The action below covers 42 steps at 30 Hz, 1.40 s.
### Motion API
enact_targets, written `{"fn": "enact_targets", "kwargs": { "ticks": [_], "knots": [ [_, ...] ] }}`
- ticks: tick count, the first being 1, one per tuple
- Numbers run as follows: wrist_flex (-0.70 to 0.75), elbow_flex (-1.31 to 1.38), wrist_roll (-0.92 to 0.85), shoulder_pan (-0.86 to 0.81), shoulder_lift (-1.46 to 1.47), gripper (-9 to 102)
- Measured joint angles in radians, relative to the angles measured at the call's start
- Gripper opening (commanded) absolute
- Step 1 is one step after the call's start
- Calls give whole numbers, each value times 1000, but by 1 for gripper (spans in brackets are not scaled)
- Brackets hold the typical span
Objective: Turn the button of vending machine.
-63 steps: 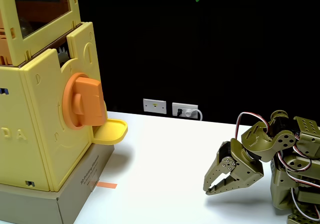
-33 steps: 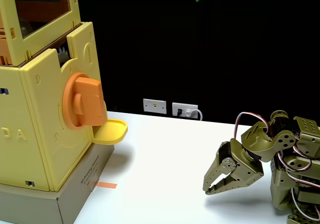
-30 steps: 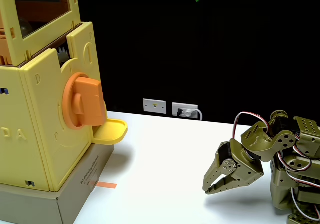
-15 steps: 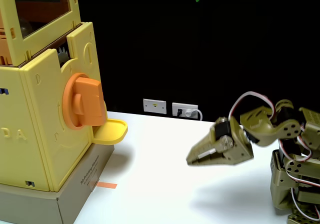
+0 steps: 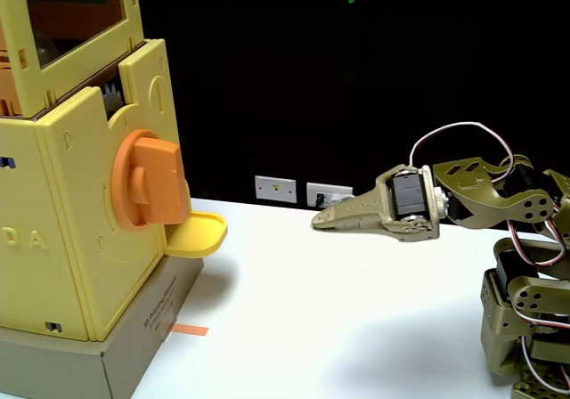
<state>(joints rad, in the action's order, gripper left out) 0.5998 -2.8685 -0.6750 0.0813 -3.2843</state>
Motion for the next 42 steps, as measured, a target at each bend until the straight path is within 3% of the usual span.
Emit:
{"fn": "enact_targets", "kwargs": {
  "ticks": [11,21,29,32,38,42],
  "knots": [
    [-425,-245,-407,-63,72,-1],
    [-698,-255,-511,-81,385,9],
    [-1235,-278,-617,-86,664,6],
    [-1373,-285,-640,-84,709,6],
    [-1454,-284,-667,-67,779,9],
    [-1417,-239,-704,-67,844,14]
  ]
}}
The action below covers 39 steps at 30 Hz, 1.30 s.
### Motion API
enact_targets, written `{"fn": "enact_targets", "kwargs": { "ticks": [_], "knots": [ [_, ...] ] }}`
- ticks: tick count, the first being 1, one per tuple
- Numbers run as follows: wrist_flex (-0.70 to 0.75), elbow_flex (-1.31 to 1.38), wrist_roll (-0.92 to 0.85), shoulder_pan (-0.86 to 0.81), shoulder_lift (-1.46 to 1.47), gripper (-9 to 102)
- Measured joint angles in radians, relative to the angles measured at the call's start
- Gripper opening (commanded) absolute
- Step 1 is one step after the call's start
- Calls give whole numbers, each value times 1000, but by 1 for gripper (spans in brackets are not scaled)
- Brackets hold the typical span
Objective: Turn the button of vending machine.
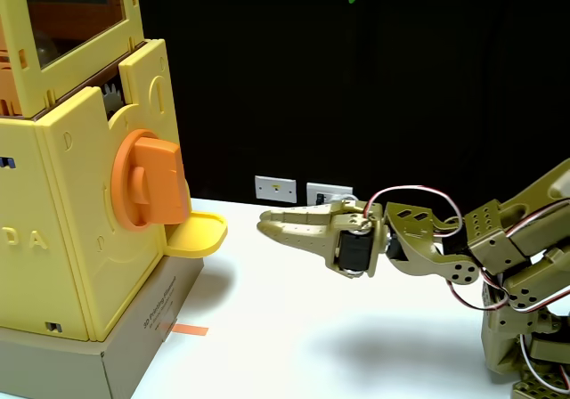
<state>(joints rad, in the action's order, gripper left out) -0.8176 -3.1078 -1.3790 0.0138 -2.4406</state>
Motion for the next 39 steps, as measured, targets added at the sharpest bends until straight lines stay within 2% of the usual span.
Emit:
{"fn": "enact_targets", "kwargs": {
  "ticks": [11,16,19,24,27,33,39],
  "knots": [
    [319,242,103,-61,106,45],
    [500,370,127,-100,152,49],
    [584,443,78,-109,192,45],
    [584,532,54,-115,250,35],
    [534,566,51,-115,275,30],
    [380,584,51,-115,319,29],
    [301,607,51,-110,380,31]
  ]
}}
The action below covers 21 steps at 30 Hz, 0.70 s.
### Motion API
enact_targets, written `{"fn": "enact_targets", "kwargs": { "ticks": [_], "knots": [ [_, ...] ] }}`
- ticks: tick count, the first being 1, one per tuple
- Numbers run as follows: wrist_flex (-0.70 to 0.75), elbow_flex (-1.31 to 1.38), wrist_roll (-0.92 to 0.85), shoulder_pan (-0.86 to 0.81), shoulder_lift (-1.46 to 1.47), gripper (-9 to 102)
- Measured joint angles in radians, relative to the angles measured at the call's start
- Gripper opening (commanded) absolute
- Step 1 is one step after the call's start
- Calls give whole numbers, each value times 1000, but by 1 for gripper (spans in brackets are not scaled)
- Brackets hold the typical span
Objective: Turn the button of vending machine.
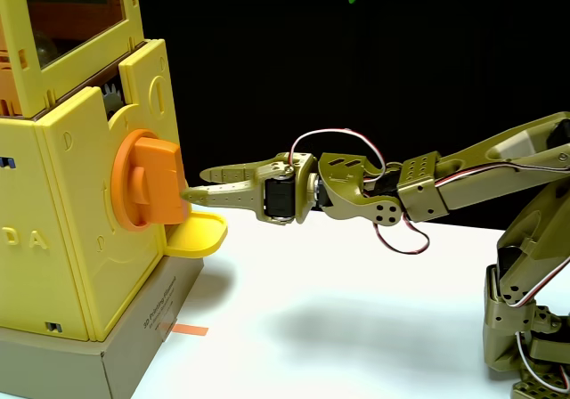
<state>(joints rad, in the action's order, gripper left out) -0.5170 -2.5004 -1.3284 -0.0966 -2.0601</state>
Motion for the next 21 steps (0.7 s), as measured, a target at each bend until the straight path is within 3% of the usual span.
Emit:
{"fn": "enact_targets", "kwargs": {
  "ticks": [21],
  "knots": [
    [-46,127,0,-35,192,29]
  ]
}}
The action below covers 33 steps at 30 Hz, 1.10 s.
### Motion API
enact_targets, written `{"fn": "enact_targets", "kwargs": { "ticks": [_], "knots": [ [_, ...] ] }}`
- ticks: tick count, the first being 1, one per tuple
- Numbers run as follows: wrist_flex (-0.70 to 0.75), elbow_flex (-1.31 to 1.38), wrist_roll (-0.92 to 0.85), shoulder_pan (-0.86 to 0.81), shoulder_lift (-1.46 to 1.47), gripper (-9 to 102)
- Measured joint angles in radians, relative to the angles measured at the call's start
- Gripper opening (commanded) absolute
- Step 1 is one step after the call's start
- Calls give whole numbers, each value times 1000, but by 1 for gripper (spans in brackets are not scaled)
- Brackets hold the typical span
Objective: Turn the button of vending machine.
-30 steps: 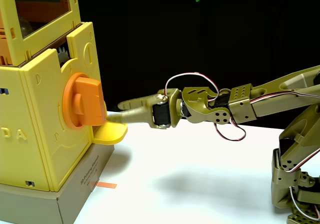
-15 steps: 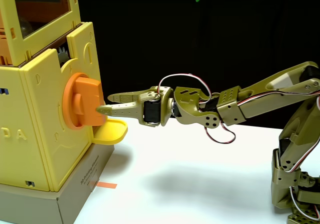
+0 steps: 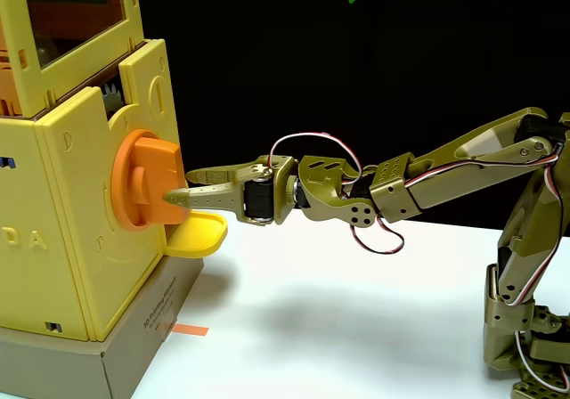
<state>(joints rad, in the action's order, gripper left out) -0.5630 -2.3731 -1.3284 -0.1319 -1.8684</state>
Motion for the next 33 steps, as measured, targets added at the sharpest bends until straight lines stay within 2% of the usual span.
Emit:
{"fn": "enact_targets", "kwargs": {
  "ticks": [12,19,24,33],
  "knots": [
    [-48,83,-2,-5,109,23],
    [-58,101,-17,-5,135,12],
    [-66,101,-35,6,135,-1],
    [-66,103,-26,26,135,-1]
  ]
}}
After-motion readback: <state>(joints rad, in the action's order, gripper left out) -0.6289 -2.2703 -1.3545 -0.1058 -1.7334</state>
